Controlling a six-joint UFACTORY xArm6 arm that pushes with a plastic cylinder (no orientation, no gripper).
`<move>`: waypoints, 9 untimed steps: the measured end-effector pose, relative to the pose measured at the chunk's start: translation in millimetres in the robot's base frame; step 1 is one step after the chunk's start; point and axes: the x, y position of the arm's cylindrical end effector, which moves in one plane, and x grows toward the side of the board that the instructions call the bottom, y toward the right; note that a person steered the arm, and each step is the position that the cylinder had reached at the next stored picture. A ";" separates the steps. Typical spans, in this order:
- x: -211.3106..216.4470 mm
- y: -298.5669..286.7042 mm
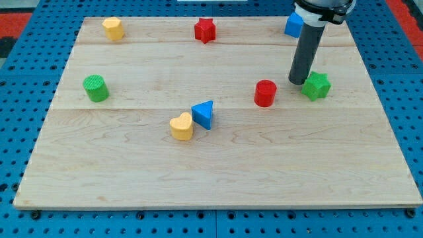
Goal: Slide the red circle slightly down
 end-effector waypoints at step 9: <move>82.3 -67.0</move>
